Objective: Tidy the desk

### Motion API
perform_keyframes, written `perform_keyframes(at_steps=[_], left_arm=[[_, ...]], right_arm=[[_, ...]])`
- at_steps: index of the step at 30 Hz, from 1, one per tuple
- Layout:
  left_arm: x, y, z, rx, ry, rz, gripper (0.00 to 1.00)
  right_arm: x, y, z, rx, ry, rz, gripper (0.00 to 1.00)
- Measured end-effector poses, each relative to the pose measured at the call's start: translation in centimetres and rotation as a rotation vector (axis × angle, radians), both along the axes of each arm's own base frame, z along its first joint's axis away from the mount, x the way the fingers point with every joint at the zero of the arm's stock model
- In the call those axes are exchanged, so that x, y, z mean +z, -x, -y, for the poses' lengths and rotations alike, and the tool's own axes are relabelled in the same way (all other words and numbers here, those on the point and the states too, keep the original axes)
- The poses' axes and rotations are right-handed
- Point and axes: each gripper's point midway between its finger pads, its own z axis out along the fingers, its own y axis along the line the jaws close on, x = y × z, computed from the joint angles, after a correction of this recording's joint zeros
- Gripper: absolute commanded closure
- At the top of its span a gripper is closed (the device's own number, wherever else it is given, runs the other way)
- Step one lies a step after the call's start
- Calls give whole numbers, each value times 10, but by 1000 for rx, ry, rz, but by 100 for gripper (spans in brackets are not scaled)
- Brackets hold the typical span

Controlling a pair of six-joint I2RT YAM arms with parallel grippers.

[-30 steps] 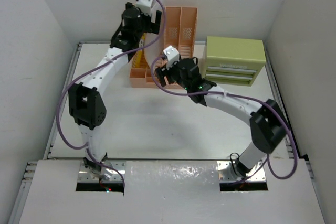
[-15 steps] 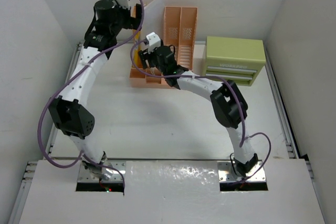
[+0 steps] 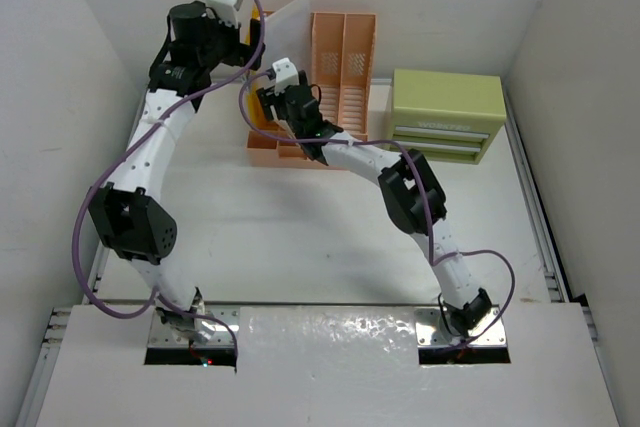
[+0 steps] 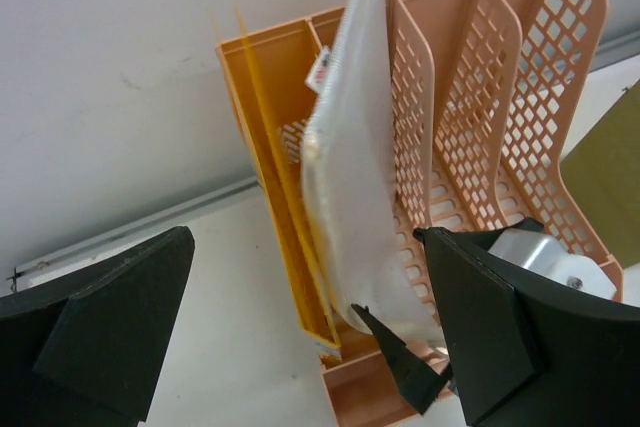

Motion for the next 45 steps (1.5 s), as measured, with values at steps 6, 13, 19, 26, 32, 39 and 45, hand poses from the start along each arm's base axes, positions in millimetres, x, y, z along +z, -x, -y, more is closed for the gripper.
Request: perform_keyframes(at_steps=[6,13,19,26,32,39,45], left_arm=[[-8,2,-9,3,-9,-34,0],[-11,-1,-50,44,14,-52,1],[-18,0,-57,26,30,-69,5],[-40,3,-47,-24,49,-112,15],[-43,0,-42,-51,67,-96,17],[-42,0,-38,-63,71,-90,17],[-42,0,-39,-62,68,-89,16]], right_arm=[[-6,-4,2,-27,10,5,20],[-16,8,-4,15,32,5,16],[-17,23,-24,70,81,17,15],[-8,9,-42,49,81,64,22],[-22,5,-43,5,143,92,27],[-28,8,-38,-4,205,124,17],[-63,18,-31,100,289,50,5]])
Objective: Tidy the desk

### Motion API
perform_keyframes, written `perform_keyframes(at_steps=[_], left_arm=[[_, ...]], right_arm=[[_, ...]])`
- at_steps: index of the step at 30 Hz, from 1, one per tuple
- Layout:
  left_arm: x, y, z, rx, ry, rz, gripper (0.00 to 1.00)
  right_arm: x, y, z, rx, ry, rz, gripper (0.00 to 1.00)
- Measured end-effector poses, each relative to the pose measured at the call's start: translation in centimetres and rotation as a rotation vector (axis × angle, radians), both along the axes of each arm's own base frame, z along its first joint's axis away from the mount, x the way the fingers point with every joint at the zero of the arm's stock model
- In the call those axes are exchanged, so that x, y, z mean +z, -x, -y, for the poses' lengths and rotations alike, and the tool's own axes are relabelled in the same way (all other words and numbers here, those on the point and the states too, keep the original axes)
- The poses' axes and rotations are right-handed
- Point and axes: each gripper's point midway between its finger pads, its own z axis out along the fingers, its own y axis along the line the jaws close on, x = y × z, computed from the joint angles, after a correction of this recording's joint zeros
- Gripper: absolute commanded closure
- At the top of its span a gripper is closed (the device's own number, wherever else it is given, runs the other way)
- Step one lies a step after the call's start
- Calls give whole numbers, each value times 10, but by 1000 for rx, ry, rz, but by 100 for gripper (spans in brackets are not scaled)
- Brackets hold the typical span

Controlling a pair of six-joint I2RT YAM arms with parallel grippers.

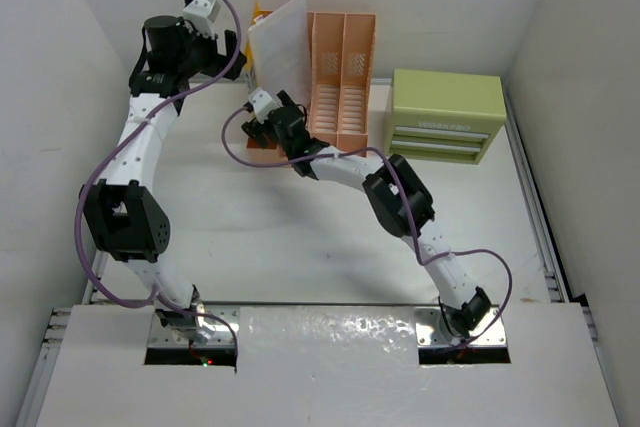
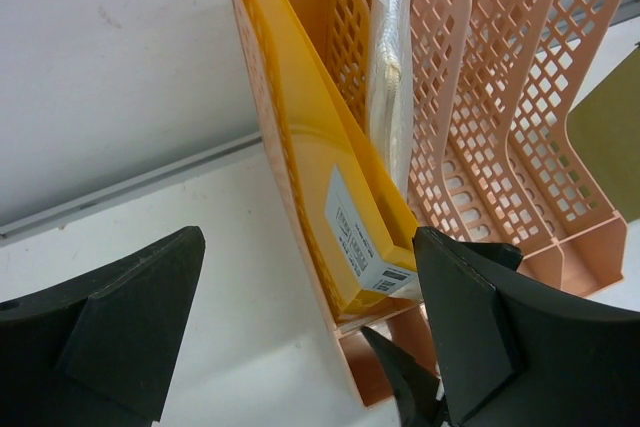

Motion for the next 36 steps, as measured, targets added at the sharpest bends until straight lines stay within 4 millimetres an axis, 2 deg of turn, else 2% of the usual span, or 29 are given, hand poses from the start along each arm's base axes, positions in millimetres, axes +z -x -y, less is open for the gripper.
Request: perform_keyframes(at_steps=[3,5,8,11,13,18,22,26,30,36], left_arm=[[0,-1,-1,1,-6,4,15],[0,-1,-1,1,-9,9,15],[0,-2,-1,-1,-16,16,15],[0,-2,-1,-2,-20,21,15],[1,-2,-1,-2,-21,22,14],[0,-2,-1,-2,-21,23,14],[0,0,-2,-2,-21,27,14],[0,1,-1,-2,-21,28,14],[0,1,-1,-2,-21,32,14],[0,0,-1,-2,-21,37,14]], right_arm=[[-4,13,6,60,25,-42,7],[2,24,10,97,31,-57,8],[27,37,14,132,24,-42,13],[57,36,16,126,15,12,16],[60,34,17,122,26,22,17],[45,22,11,110,71,4,18],[17,20,14,88,119,-40,27],[0,6,19,23,155,-48,38],[-8,-12,26,-67,169,-28,47],[-10,-20,51,-219,138,4,59]])
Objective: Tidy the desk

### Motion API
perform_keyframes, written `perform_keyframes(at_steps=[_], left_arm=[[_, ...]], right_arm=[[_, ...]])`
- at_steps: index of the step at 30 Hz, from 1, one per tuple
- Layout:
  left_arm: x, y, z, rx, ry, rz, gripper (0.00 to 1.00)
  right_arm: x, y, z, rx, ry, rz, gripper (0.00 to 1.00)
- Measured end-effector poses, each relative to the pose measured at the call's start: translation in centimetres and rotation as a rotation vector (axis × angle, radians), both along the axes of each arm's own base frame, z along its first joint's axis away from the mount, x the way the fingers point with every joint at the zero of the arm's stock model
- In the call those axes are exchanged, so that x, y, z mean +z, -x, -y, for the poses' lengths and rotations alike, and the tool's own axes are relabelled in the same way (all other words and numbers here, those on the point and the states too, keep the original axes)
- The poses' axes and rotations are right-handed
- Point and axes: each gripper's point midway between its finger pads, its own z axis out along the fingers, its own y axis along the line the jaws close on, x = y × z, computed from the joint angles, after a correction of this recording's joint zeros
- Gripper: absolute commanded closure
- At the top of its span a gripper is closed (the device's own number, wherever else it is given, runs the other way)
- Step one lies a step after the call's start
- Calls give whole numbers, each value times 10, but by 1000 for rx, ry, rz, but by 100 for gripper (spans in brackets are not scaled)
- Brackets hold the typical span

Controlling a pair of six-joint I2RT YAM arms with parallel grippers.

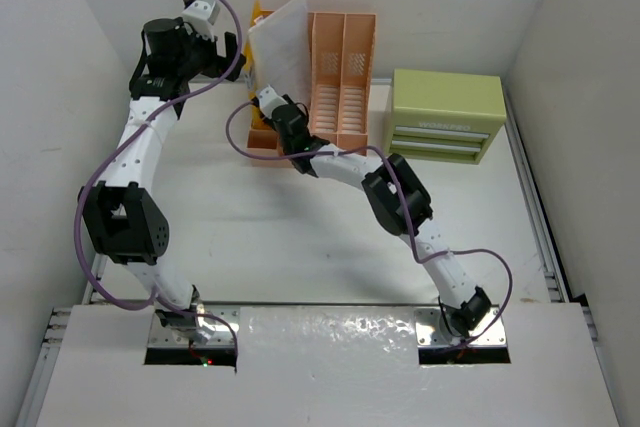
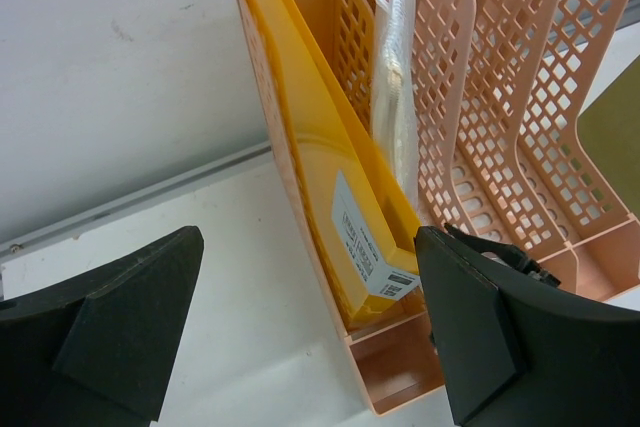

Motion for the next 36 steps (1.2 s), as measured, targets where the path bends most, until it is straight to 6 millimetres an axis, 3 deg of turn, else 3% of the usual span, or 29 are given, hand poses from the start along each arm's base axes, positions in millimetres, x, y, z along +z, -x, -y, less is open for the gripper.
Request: perform_keyframes(at_steps=[7,15,21,23,24,25,27,29,32,36], left_arm=[[-1,0,0,-1,1,3,14],[0,-1,0,-1,1,8,13],[0,-1,0,-2,1,9,13],[0,-1,0,-2,1,9,13],[0,-1,0,-2,1,9,13],[0,-1,0,-2,1,9,13],[0,-1,0,-2,1,9,13],[0,-1,0,-2,1,10,13],[0,-1,0,-3,1,10,13],[0,-1,1,-4,2,9,13]], right_arm=[[5,8,33,-156,-127,56,56],[46,-4,49,-207,-356,100,39],[76,-18,33,-174,-414,139,34],[89,-25,24,-148,-425,154,42],[95,-29,17,-125,-433,165,55],[98,-31,12,-104,-435,170,60],[96,-32,3,-69,-435,166,60],[88,-32,-1,-53,-430,152,50],[78,-30,-1,-38,-411,130,43],[78,-31,-2,-34,-405,131,49]])
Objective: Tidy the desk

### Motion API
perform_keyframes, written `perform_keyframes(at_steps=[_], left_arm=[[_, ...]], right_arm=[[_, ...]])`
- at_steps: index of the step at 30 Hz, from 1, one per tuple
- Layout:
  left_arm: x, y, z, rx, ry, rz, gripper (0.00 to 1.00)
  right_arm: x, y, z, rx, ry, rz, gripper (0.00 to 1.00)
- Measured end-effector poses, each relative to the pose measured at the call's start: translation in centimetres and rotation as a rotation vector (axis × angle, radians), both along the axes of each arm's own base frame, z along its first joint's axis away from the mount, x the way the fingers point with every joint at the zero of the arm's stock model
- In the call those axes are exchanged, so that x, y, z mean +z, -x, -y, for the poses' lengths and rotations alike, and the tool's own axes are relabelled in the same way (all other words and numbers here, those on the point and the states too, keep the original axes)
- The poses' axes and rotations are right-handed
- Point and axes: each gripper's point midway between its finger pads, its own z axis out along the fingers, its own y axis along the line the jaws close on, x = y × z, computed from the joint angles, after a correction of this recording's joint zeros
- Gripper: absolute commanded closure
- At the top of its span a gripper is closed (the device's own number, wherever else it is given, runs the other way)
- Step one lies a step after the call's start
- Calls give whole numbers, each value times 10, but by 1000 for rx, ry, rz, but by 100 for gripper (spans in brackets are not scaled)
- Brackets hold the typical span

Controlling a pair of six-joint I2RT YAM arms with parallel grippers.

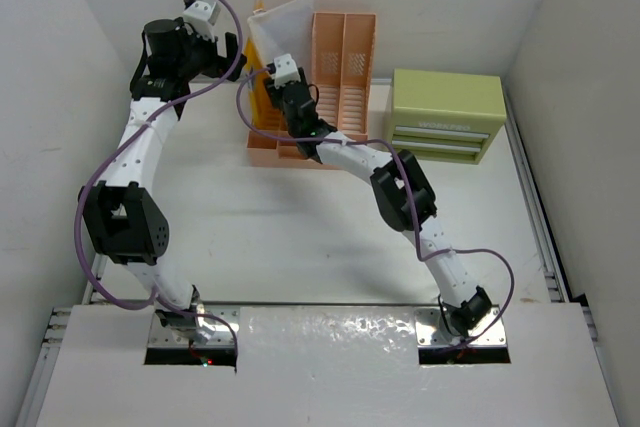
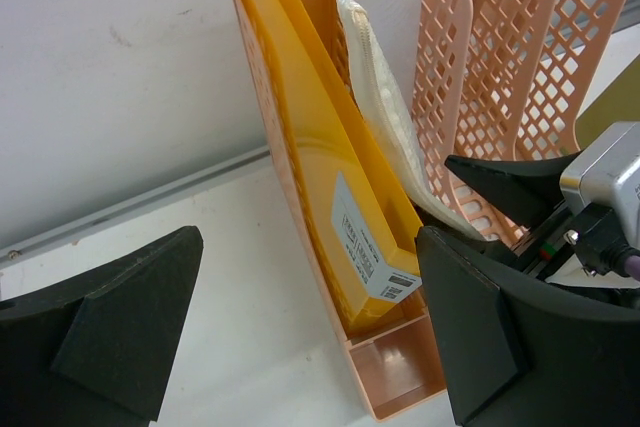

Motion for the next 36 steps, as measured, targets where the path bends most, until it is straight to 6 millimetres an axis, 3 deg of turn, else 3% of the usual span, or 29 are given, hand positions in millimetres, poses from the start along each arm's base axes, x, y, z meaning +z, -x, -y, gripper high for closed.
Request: perform_keyframes(at_steps=[4,5,7,14,17,18,21,36], left_arm=[[0,0,0,-1,0,0,13],[0,0,0,-1,0,0,13],[0,0,0,-3,1,0,13],[0,0,1,-4,0,0,13],[0,0,1,-5,1,-1,13],[0,0,1,-5,1,-1,13],[0,0,1,-6,1,-1,13],[0,1,1,-12,-5,0,12]], right_arm=[[7,-2,8,-50,-3,12,60],[11,-4,11,-72,-6,19,67],[17,-5,17,-109,-19,38,68],[25,-6,21,-136,-33,57,46],[34,-7,18,-122,-33,60,64],[41,-8,17,-114,-40,66,77],[55,-9,14,-104,-69,79,99],[61,-13,6,46,-127,198,100]])
